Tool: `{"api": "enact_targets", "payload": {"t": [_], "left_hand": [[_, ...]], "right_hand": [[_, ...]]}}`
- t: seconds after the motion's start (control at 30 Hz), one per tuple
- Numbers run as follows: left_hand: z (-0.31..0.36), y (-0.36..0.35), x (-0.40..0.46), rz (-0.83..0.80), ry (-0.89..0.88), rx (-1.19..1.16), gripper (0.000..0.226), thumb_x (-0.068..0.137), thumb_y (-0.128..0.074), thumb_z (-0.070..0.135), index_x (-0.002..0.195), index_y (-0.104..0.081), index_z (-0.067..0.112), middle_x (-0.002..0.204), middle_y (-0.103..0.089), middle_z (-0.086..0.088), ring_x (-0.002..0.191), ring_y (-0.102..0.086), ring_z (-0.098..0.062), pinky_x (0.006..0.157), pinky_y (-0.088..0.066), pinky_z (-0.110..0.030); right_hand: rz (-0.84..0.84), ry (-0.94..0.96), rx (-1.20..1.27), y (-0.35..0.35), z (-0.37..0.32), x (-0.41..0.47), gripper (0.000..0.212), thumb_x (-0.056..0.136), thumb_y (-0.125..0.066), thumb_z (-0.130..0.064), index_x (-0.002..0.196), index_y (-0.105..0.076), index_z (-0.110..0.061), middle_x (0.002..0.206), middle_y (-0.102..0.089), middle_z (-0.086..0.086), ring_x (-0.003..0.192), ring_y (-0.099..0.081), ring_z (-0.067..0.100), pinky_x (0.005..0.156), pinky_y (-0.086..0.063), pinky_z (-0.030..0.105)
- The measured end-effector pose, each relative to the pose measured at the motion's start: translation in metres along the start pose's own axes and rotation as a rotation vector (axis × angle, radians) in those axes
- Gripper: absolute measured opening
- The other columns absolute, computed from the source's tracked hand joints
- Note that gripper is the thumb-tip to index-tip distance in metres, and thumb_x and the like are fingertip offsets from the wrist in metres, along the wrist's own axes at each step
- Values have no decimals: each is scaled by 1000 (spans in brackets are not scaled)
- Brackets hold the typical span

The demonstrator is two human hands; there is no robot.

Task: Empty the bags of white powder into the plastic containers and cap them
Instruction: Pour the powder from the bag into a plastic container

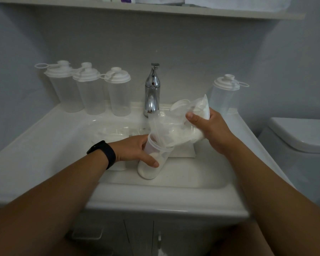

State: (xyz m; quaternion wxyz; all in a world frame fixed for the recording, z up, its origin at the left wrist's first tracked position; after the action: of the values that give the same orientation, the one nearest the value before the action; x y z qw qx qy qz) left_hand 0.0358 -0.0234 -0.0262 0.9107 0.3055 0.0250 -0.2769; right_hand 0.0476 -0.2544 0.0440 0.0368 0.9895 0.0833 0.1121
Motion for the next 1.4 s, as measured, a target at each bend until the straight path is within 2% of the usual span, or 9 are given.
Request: {"api": "enact_targets", "payload": {"t": [0.17, 0.23, 0.43, 0.63, 0.73, 0.87, 1.1, 1.3, 1.4], "left_hand": [[1, 0, 0, 1, -10, -2, 70, 63, -93, 36, 125, -60, 40, 123, -71, 20, 118, -65, -5, 112, -47, -38], [1, -1, 1, 2, -11, 4, 72, 60, -92, 40, 125, -60, 40, 123, -71, 20, 118, -65, -5, 112, -48, -39], [1, 0, 1, -6, -16, -1, 70, 65, -91, 34, 127, -60, 39, 124, -70, 19, 118, -64, -5, 112, -47, -38], [-2, -1, 2, 0, -11, -1, 78, 57, -92, 45, 128, -60, 40, 124, -70, 19, 119, -64, -6, 112, -47, -39], [-2, 0, 2, 4, -10, -2, 75, 61, -93, 40, 128, -61, 38, 125, -71, 18, 119, -65, -6, 112, -48, -39], [0, 0, 1, 5, -3, -2, 64, 73, -93, 23, 126, -61, 40, 123, -71, 19, 117, -65, -5, 111, -48, -37], [2, -1, 1, 4, -9, -15, 63, 71, -93, 25, 124, -61, 41, 123, -71, 19, 119, -64, -6, 111, -48, -37], [2, -1, 0, -2, -8, -5, 64, 74, -92, 23, 126, -60, 40, 124, -70, 19, 118, -64, -5, 111, -48, -37], [1, -1, 0, 0, -10, -5, 67, 67, -93, 32, 125, -61, 40, 123, -71, 20, 118, -64, -6, 111, -48, -38]], "right_hand": [[3, -7, -22, 0, 0, -1, 42, 77, -78, -43, 109, -70, -17, 98, -78, 7, 88, -76, 23, 65, -59, 32], [3, -3, -26, -1, -1, -1, 40, 77, -78, -43, 107, -70, -17, 94, -77, 5, 86, -75, 22, 65, -59, 33], [1, 4, -12, -1, -2, -1, 36, 77, -78, -40, 103, -70, -17, 91, -77, 3, 83, -75, 19, 63, -57, 29], [2, 7, -17, -2, -2, -2, 36, 78, -78, -41, 103, -70, -17, 90, -77, 4, 83, -75, 20, 64, -59, 32], [-5, 7, -5, -2, -4, -3, 35, 80, -82, -40, 104, -70, -18, 89, -77, 2, 82, -74, 17, 62, -56, 27], [-2, 6, -10, -2, -4, -3, 36, 81, -82, -40, 106, -70, -17, 90, -77, 2, 83, -75, 18, 62, -57, 29], [-10, -3, -15, -2, -3, -2, 38, 79, -83, -41, 105, -70, -17, 91, -77, 4, 84, -75, 20, 65, -59, 31], [-21, -3, 5, -5, -6, -5, 39, 76, -77, -39, 109, -70, -18, 97, -78, 3, 88, -76, 21, 64, -58, 29], [-8, 0, -9, -4, -6, -5, 37, 80, -82, -38, 109, -70, -17, 95, -78, 3, 87, -76, 21, 64, -58, 29]]}}
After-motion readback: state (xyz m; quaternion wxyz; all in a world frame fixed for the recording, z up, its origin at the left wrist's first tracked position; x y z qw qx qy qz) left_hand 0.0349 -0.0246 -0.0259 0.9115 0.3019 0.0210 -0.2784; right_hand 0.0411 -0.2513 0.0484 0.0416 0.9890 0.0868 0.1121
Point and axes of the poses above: each hand's wrist, its own x-axis towards the middle knuckle, its own y-axis out of the back of the hand, z = x × y, the point moved 5 cm from there along x, towards the middle knuckle
